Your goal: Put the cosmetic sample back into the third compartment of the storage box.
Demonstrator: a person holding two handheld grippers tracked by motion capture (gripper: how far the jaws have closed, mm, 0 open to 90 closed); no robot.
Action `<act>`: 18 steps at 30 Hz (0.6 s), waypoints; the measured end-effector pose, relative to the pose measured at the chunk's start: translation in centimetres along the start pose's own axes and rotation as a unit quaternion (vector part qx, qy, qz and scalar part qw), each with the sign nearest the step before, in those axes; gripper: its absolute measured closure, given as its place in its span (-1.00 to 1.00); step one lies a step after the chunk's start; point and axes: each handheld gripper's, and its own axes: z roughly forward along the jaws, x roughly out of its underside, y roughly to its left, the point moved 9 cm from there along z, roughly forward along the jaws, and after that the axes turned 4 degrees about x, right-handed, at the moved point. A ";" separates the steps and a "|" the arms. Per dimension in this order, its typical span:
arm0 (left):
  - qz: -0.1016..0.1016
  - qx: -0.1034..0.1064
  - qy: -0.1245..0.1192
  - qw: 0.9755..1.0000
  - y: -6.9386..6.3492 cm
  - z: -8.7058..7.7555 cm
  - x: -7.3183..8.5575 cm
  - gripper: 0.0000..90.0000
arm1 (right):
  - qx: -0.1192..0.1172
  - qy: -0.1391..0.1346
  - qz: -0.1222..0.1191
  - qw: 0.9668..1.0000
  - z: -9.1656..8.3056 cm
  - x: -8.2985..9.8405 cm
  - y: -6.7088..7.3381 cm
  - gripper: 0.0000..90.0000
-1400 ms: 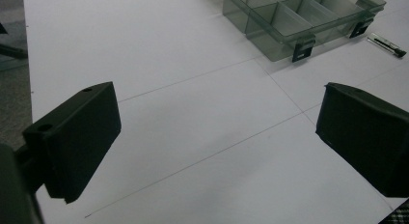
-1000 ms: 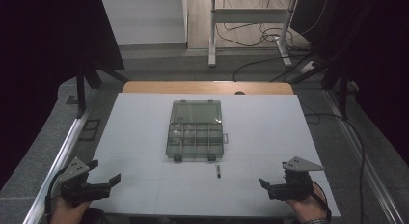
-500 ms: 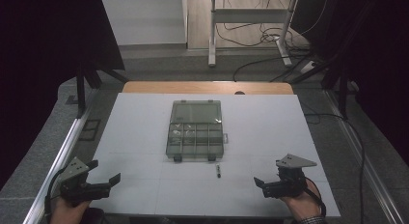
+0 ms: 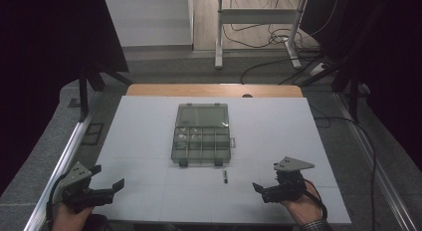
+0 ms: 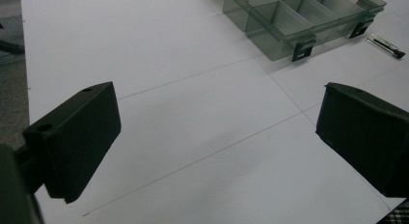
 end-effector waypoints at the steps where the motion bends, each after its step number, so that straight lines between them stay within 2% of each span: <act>1: 0.000 0.000 0.000 1.000 0.0 0.0 0.0 -0.95 | -0.002 0.001 0.002 1.000 0.1 -0.1 0.1 -1.00; 11: 0.000 0.000 0.000 1.000 0.0 0.0 0.0 -0.95 | -0.012 0.017 0.000 1.000 1.1 -0.5 0.7 -1.00; 13: 0.000 0.000 0.000 1.000 0.0 0.0 0.0 -0.95 | -0.016 0.019 0.010 1.000 1.3 -0.6 0.8 -1.00; 18: 0.001 0.000 0.001 1.000 0.0 0.0 0.0 -0.95 | -0.015 0.021 0.013 1.000 1.8 -0.9 0.8 -1.00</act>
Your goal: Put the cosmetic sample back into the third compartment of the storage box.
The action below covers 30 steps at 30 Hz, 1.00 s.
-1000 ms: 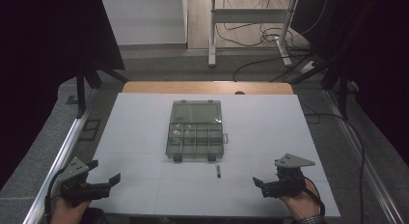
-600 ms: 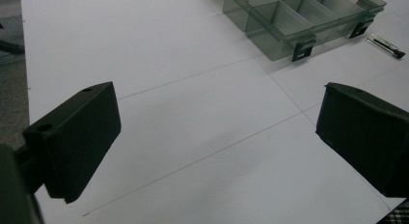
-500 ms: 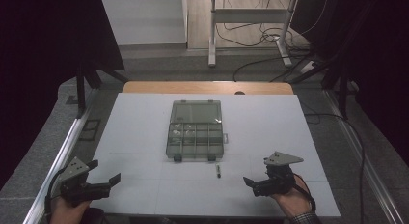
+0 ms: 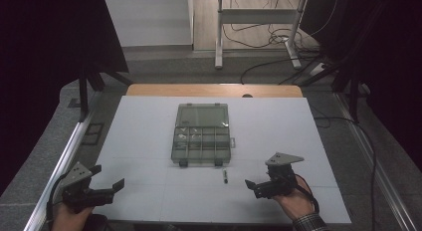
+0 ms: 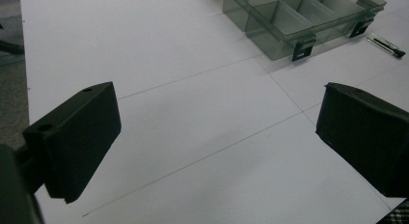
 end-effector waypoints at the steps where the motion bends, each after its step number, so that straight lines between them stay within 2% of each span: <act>1: 0.000 0.000 0.000 1.000 0.0 0.0 0.0 -0.95 | 0.002 0.001 -0.005 1.000 0.3 -0.1 0.0 -1.00; 10: 0.001 0.001 0.001 1.000 0.0 0.0 0.0 -0.95 | -0.004 0.011 -0.015 1.000 1.3 -0.5 0.2 -1.00; 17: 0.002 0.001 0.001 1.000 0.0 0.0 0.0 -0.95 | -0.012 0.024 -0.003 1.000 2.3 -1.1 0.6 -1.00; 24: 0.002 0.002 0.001 1.000 -0.1 0.0 0.0 -0.95 | 0.000 0.036 -0.010 0.999 3.1 -1.4 0.6 -1.00; 30: 0.003 0.003 0.002 1.000 -0.1 0.0 0.0 -0.95 | 0.005 0.056 -0.011 0.998 3.8 -1.5 1.0 -1.00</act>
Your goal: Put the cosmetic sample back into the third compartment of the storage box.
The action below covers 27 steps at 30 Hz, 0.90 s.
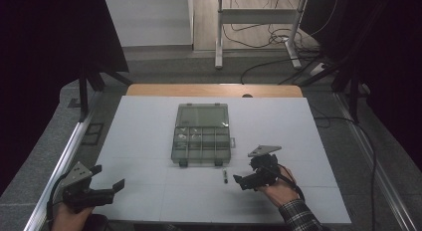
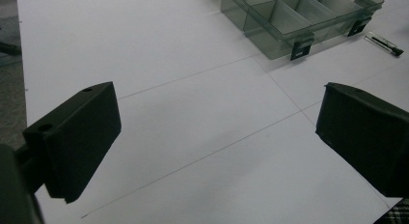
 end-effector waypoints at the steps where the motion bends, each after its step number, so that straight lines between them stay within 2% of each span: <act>1: 0.000 0.000 0.000 1.000 0.0 0.0 0.0 -0.95 | 0.000 0.000 -0.001 1.000 0.1 -0.1 0.1 -1.00; 12: 0.000 0.001 -0.001 1.000 0.0 0.0 0.0 -0.95 | 0.008 0.023 -0.008 1.000 1.2 -0.7 0.9 -0.99; 16: 0.000 0.002 -0.001 1.000 0.0 0.0 0.0 -0.95 | 0.007 0.029 -0.001 1.000 1.7 -1.0 1.3 -0.82; 19: 0.000 0.002 -0.001 1.000 0.0 0.0 0.0 -0.95 | 0.005 0.033 -0.004 0.999 2.0 -1.1 1.5 -0.68; 24: 0.001 0.003 -0.002 1.000 0.0 0.0 0.0 -0.95 | -0.008 0.046 -0.023 0.999 2.9 -1.2 2.2 -0.31; 27: 0.002 0.003 -0.002 1.000 0.0 0.0 0.0 -0.95 | -0.015 0.061 -0.030 0.998 3.6 -1.0 2.6 -0.20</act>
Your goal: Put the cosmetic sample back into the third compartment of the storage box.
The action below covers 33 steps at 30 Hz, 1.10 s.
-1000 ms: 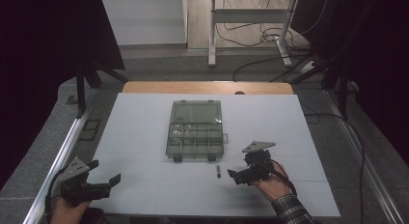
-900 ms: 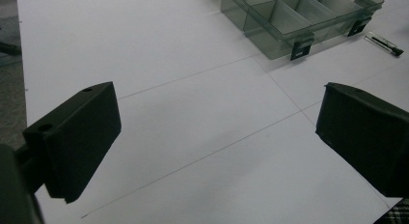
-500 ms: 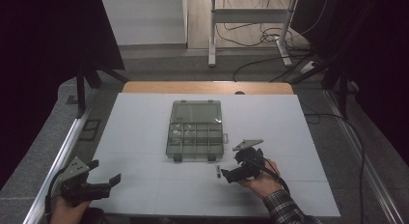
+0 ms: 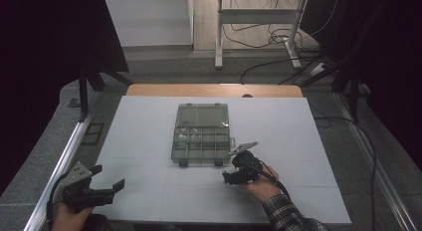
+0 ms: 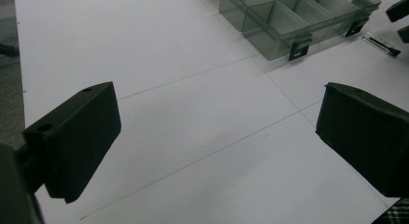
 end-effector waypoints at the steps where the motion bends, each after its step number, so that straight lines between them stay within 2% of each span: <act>1: 0.000 0.000 0.000 1.000 0.0 0.0 0.0 -0.95 | -0.005 0.003 0.000 1.000 0.2 0.0 0.2 -0.14; 4: 0.001 0.000 0.000 1.000 0.0 0.0 0.0 -0.95 | -0.017 0.012 -0.002 1.000 0.7 -0.1 0.6 0.03; 9: 0.001 0.001 0.001 1.000 0.0 0.0 0.0 -0.95 | -0.015 0.020 -0.014 1.000 1.4 -0.1 0.8 0.35; 11: 0.001 0.002 0.001 1.000 0.0 0.0 0.0 -0.95 | -0.010 0.026 -0.019 0.999 1.5 0.0 0.9 0.55; 12: 0.001 0.002 0.001 1.000 0.0 0.0 0.0 -0.95 | -0.007 0.031 -0.030 0.999 1.6 0.1 1.0 0.62; 13: 0.001 0.002 0.001 1.000 0.0 0.0 0.0 -0.95 | -0.007 0.031 -0.030 0.999 1.6 0.1 1.0 0.62; 14: 0.002 0.002 0.001 1.000 0.0 0.0 0.0 -0.95 | 0.006 0.031 -0.045 0.998 1.7 0.1 1.0 0.76; 17: 0.002 0.002 0.001 1.000 -0.1 0.0 0.0 -0.95 | 0.004 0.034 -0.040 0.999 1.6 0.2 1.0 0.78; 25: 0.002 0.004 0.001 1.000 -0.1 0.0 0.0 -0.95 | 0.001 0.034 -0.043 0.999 1.5 0.2 1.0 0.79; 33: 0.003 0.005 0.002 1.000 -0.1 0.1 0.0 -0.95 | -0.008 0.009 -0.046 0.999 0.8 -0.4 1.0 0.79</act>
